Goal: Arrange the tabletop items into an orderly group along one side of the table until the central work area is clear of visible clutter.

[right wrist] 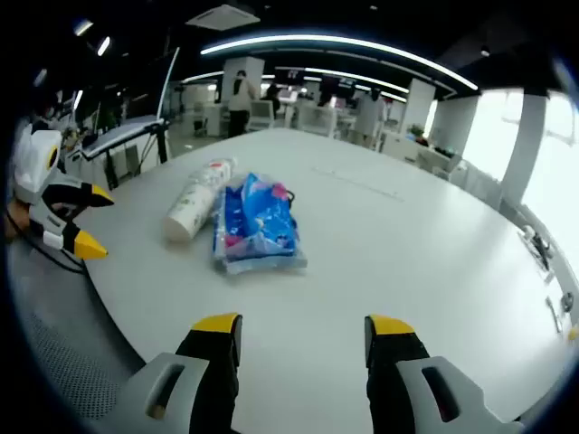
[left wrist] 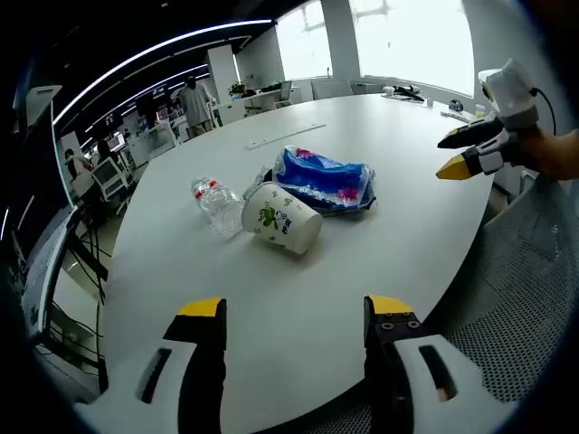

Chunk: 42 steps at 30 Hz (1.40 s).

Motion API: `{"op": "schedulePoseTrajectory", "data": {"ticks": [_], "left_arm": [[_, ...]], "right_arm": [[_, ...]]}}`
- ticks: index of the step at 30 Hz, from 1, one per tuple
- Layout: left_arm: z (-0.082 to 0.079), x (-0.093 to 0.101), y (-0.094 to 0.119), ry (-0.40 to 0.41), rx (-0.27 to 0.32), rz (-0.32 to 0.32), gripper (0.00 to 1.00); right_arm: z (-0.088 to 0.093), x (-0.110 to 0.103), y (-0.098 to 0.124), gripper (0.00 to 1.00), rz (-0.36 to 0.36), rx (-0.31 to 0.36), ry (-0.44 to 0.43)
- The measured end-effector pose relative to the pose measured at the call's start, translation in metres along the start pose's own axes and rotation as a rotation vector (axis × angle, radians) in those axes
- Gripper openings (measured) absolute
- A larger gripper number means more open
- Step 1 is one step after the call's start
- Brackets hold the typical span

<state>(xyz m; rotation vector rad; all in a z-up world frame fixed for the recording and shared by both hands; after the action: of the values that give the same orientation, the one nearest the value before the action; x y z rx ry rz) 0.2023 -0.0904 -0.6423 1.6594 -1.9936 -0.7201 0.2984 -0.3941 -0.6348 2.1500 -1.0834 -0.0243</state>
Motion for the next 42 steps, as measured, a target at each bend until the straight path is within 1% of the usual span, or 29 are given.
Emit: {"op": "schedulePoseTrajectory", "data": {"ticks": [1, 2, 3, 5, 9, 12, 13, 16, 19, 21, 25, 27, 30, 33, 35, 37, 39, 42], "left_arm": [[0.001, 0.000, -0.002, 0.003, -0.014, 0.001, 0.61], [0.003, 0.000, -0.003, 0.009, -0.042, 0.001, 0.61], [0.004, 0.000, -0.005, 0.008, -0.048, -0.004, 0.61], [0.004, -0.001, -0.005, 0.006, -0.048, -0.009, 0.62], [0.004, -0.002, -0.005, 0.011, -0.059, -0.022, 0.64], [0.003, -0.002, -0.004, 0.003, -0.050, -0.025, 0.63], [0.003, -0.002, -0.003, -0.001, -0.044, -0.025, 0.63], [0.002, -0.002, -0.003, 0.003, -0.036, -0.024, 0.63], [0.002, 0.000, -0.003, 0.006, -0.032, -0.007, 0.64], [0.001, 0.002, -0.003, -0.003, -0.033, -0.001, 0.64], [0.000, 0.000, -0.003, 0.006, -0.023, 0.000, 0.64], [0.001, -0.001, -0.003, 0.010, -0.026, 0.000, 0.63], [0.003, 0.001, -0.005, 0.004, -0.059, 0.006, 0.63], [0.002, 0.003, -0.004, -0.013, -0.047, 0.018, 0.63], [0.003, 0.003, -0.004, -0.009, -0.050, 0.022, 0.63], [0.003, 0.001, -0.004, -0.004, -0.056, 0.017, 0.62], [0.003, 0.000, -0.004, 0.001, -0.049, 0.010, 0.62], [0.003, 0.000, -0.003, 0.001, -0.049, 0.007, 0.62]], "right_arm": [[0.000, 0.001, 0.001, 0.56, 0.003, 0.011, -0.006], [0.000, 0.003, 0.001, 0.56, 0.003, 0.020, -0.017], [0.000, 0.005, 0.001, 0.55, 0.002, 0.027, -0.039], [0.002, 0.006, 0.000, 0.55, -0.006, 0.022, -0.059], [0.001, 0.002, -0.001, 0.54, -0.036, 0.024, -0.062], [-0.001, -0.002, -0.002, 0.53, -0.060, 0.038, -0.035], [-0.001, -0.004, -0.003, 0.53, -0.067, 0.034, -0.016], [-0.001, -0.004, -0.004, 0.53, -0.068, 0.021, -0.007], [0.003, -0.001, -0.005, 0.53, -0.066, 0.001, -0.045], [0.007, 0.000, -0.007, 0.51, -0.089, -0.031, -0.100], [0.004, 0.003, -0.006, 0.51, -0.075, -0.003, -0.107], [0.006, 0.001, -0.006, 0.51, -0.082, -0.013, -0.115], [0.009, -0.002, -0.007, 0.49, -0.108, -0.036, -0.119], [0.009, -0.002, -0.007, 0.49, -0.117, -0.029, -0.135], [0.010, -0.001, -0.006, 0.49, -0.112, -0.029, -0.145], [0.011, 0.000, -0.006, 0.48, -0.111, -0.040, -0.162], [0.012, 0.000, -0.007, 0.47, -0.115, -0.045, -0.175], [0.011, 0.000, -0.007, 0.44, -0.111, -0.045, -0.168]]}}
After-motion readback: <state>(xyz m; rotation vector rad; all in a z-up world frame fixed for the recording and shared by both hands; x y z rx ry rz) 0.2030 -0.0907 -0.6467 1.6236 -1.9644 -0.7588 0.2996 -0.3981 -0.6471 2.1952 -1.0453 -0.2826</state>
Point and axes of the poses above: the point that each gripper's makers call its tool centre point, and the gripper's own axes: y roughly backward along the fingers, x roughly to its right, z roughly out of its underside, the point moved 10 cm from there along y, roughly backward along the fingers, and after that the axes turned 11 degrees about y, right-handed, at the moved point
